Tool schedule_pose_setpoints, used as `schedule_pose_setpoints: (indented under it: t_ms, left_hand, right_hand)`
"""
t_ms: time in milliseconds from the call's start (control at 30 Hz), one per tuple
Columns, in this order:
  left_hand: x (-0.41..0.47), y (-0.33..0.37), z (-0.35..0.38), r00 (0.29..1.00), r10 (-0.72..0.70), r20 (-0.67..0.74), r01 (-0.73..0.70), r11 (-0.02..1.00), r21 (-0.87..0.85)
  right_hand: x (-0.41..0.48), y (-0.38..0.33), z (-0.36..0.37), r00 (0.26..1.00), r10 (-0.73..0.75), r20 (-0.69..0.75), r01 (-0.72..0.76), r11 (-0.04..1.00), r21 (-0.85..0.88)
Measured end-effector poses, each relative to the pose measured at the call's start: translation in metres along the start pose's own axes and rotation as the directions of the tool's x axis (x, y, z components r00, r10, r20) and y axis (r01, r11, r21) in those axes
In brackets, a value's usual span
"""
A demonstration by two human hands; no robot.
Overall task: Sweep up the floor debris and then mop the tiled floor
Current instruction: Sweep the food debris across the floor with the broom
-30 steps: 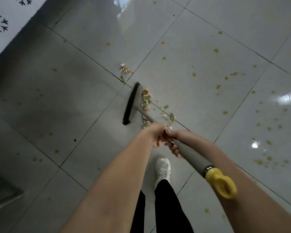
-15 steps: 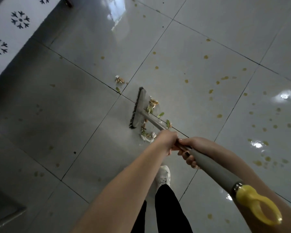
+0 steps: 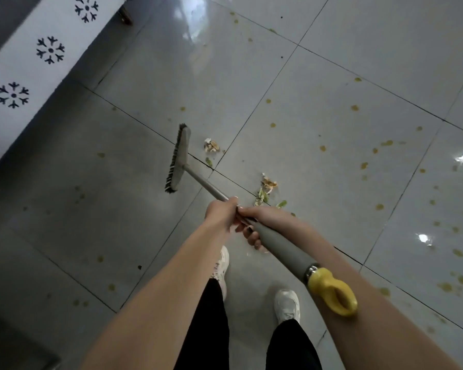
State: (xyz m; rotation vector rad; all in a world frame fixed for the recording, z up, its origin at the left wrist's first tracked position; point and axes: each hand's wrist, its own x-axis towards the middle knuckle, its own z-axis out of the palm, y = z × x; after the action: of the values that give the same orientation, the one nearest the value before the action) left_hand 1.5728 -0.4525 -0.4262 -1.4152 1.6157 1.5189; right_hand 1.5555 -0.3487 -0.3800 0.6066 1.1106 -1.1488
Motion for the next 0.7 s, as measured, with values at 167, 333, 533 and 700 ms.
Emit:
schedule_pose_setpoints:
  t_ms: [167,333,533,700]
  left_hand:
    - [0.055,0.039,-0.037,1.000,-0.013,0.026,0.013,1.000,-0.016]
    - [0.078,0.055,-0.025,0.987,-0.047,0.154,0.014,0.978,0.210]
    - [0.040,0.036,0.028,0.969,-0.103,0.224,0.039,0.961,0.272]
    - [-0.003,0.021,0.059,0.966,-0.030,0.257,-0.056,0.946,0.318]
  right_hand:
    - [0.046,-0.054,0.030,1.000,0.002,-0.003,-0.001,0.991,0.136]
    - [0.061,-0.063,0.011,0.997,0.078,-0.025,-0.068,0.961,0.270]
    - [0.027,-0.026,-0.028,0.978,0.170,-0.120,-0.130,0.951,0.282]
    - [-0.019,0.006,-0.052,0.971,0.105,-0.216,-0.057,0.975,0.217]
